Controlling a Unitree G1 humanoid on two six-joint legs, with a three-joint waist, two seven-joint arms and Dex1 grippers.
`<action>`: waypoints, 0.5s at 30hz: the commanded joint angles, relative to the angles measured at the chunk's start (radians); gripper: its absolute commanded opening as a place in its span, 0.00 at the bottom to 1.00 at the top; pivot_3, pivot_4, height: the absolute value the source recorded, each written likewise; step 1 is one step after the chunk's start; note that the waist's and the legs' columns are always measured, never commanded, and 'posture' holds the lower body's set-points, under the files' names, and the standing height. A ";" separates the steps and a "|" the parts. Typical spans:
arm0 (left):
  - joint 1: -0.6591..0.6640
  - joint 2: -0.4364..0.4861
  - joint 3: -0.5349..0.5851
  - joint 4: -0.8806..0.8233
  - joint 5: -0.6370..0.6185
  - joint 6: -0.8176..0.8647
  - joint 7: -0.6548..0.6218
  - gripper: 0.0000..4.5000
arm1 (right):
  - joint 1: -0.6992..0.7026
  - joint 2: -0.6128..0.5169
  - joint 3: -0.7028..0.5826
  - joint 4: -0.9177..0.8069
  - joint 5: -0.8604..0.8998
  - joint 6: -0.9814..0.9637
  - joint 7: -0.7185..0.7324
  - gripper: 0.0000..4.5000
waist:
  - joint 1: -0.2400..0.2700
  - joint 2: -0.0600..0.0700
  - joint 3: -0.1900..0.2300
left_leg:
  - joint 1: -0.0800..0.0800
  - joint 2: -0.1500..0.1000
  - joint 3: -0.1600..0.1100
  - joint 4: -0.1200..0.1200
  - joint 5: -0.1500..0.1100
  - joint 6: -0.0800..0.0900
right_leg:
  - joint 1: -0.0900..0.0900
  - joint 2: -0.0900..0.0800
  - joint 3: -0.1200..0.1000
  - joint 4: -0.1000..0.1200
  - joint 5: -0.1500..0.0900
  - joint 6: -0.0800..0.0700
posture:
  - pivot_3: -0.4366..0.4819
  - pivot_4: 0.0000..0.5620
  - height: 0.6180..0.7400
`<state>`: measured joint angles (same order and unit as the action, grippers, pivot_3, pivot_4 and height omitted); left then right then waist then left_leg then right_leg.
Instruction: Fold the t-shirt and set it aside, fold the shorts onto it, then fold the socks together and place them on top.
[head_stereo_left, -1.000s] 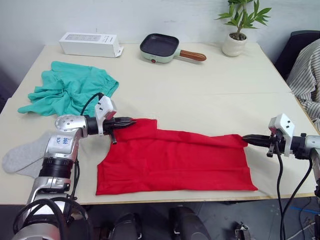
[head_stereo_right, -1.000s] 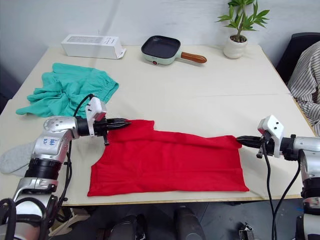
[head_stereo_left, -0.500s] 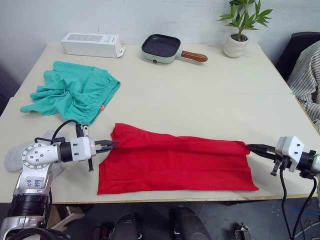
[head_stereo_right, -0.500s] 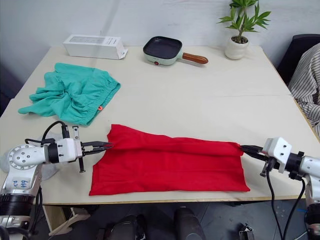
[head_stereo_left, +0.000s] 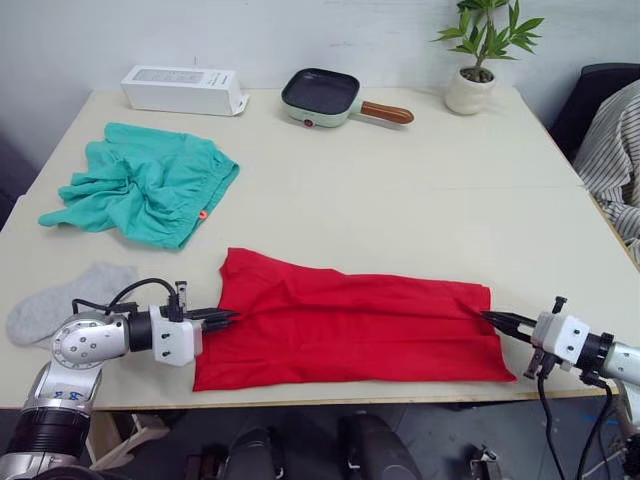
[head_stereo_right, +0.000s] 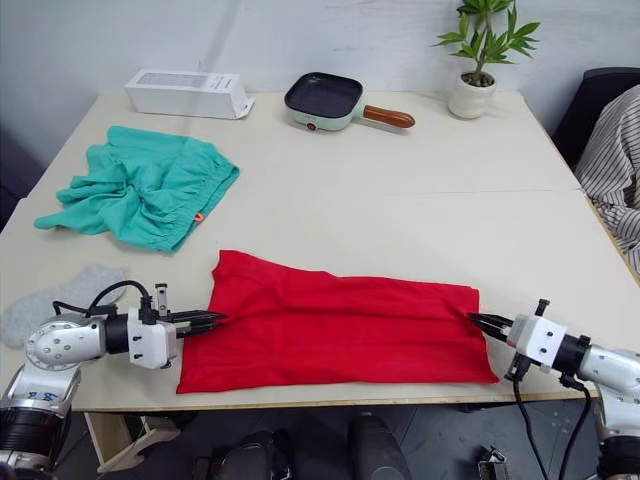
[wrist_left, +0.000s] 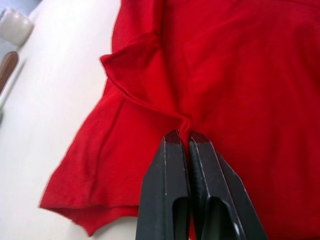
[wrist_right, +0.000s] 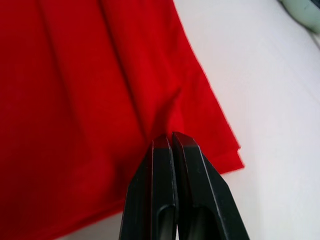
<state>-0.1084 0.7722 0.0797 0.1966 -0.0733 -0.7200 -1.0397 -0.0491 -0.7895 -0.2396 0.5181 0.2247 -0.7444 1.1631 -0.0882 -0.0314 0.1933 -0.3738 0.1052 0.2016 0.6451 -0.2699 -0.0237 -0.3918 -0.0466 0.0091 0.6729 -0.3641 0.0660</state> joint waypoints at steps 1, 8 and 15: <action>0.029 0.027 0.003 -0.073 -0.093 0.068 -0.012 0.14 | 0.031 -0.038 -0.029 -0.035 0.037 0.031 -0.016 0.00 | 0.001 0.000 0.000 | 0.000 0.000 0.000 0.000 0.000 0.000 | 0.000 0.000 0.000 0.000 0.000 0.000 | 0.48 0.27 1.00; 0.121 0.137 0.090 -0.222 -0.374 0.463 -0.069 0.61 | 0.148 -0.150 -0.097 -0.177 0.213 0.311 0.079 0.43 | 0.002 0.000 0.000 | 0.002 0.000 -0.001 -0.001 0.000 0.000 | 0.001 0.000 -0.001 0.000 0.000 -0.001 | 0.48 0.27 1.00; -0.020 0.146 0.132 -0.260 -0.585 0.884 -0.032 0.58 | 0.058 -0.204 -0.137 -0.303 0.379 0.760 0.049 0.83 | 0.003 0.000 0.000 | 0.002 0.000 -0.002 0.000 -0.003 0.006 | 0.002 -0.001 -0.002 0.001 0.002 -0.004 | 0.48 0.27 1.00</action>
<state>-0.1074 0.9230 0.2028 -0.0517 -0.6332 0.1164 -1.0857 0.0235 -0.9777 -0.3596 0.2682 0.5608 -0.0554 1.2157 -0.0853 -0.0313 0.1932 -0.3723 0.1054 0.1991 0.6453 -0.2722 -0.0172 -0.3905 -0.0470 0.0073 0.6733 -0.3611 0.0621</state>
